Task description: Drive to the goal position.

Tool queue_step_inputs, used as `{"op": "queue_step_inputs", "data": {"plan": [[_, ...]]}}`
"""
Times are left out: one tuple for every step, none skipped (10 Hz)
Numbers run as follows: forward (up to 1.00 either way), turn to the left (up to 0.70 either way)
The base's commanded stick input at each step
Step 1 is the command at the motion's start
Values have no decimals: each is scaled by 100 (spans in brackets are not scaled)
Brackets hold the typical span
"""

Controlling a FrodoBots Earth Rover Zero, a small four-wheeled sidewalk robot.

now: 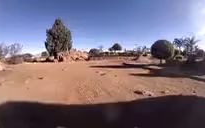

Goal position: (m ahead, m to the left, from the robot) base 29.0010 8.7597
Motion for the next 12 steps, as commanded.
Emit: {"op": "queue_step_inputs", "data": {"plan": [[50,16],[50,0],[50,0],[50,4],[50,21],[50,48],[50,43],[50,1],[50,0],[50,0],[50,0],[50,0]]}}
